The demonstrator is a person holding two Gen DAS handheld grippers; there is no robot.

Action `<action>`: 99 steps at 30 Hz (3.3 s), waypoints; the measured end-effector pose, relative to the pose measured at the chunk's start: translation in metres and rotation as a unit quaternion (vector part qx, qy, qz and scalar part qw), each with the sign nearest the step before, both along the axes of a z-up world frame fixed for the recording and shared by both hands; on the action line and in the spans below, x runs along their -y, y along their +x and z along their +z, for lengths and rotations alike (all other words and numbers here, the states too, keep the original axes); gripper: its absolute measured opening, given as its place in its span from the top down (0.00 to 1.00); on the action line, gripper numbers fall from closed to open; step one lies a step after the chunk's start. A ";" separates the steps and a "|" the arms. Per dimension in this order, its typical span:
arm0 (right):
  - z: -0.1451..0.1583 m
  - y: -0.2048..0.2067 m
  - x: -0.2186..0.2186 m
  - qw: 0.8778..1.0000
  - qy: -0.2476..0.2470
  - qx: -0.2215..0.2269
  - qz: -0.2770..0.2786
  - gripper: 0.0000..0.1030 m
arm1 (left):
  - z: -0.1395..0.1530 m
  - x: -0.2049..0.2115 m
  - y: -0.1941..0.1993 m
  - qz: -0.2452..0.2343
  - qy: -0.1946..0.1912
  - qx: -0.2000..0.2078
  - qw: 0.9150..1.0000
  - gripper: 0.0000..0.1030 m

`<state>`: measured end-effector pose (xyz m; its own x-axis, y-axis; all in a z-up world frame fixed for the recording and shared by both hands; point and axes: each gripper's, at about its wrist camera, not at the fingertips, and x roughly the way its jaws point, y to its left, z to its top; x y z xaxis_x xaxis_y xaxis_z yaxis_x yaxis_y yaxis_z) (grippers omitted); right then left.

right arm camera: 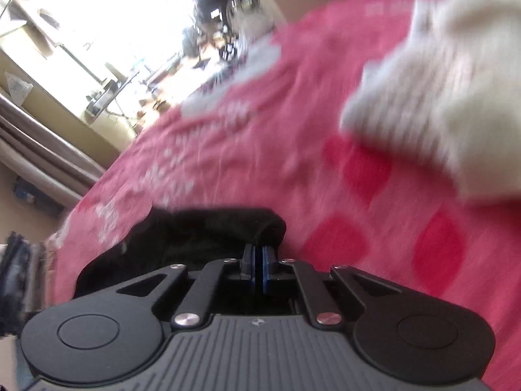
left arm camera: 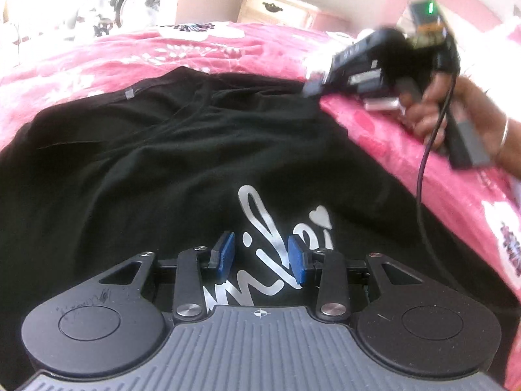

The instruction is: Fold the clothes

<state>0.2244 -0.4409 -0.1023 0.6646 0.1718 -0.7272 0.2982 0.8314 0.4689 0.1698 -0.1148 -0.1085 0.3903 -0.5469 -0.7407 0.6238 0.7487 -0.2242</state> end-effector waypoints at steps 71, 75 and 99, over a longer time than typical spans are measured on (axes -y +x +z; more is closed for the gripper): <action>0.025 -0.059 -0.101 0.932 -0.228 0.091 0.267 0.54 | -0.003 0.005 -0.014 -0.001 0.023 0.036 0.999 0.62; 0.024 -0.060 -0.133 0.878 -0.302 0.127 0.348 0.57 | -0.003 0.005 -0.013 -0.001 0.023 0.036 0.999 0.62; -0.001 -0.015 0.000 0.918 -0.382 0.003 0.108 0.95 | -0.004 0.009 -0.016 -0.002 0.034 0.043 0.999 0.60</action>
<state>0.2099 -0.4407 -0.1033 0.6802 -0.2587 -0.6859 0.0873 0.9576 -0.2746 0.1537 -0.1240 -0.1122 0.4522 -0.4986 -0.7395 0.6414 0.7579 -0.1188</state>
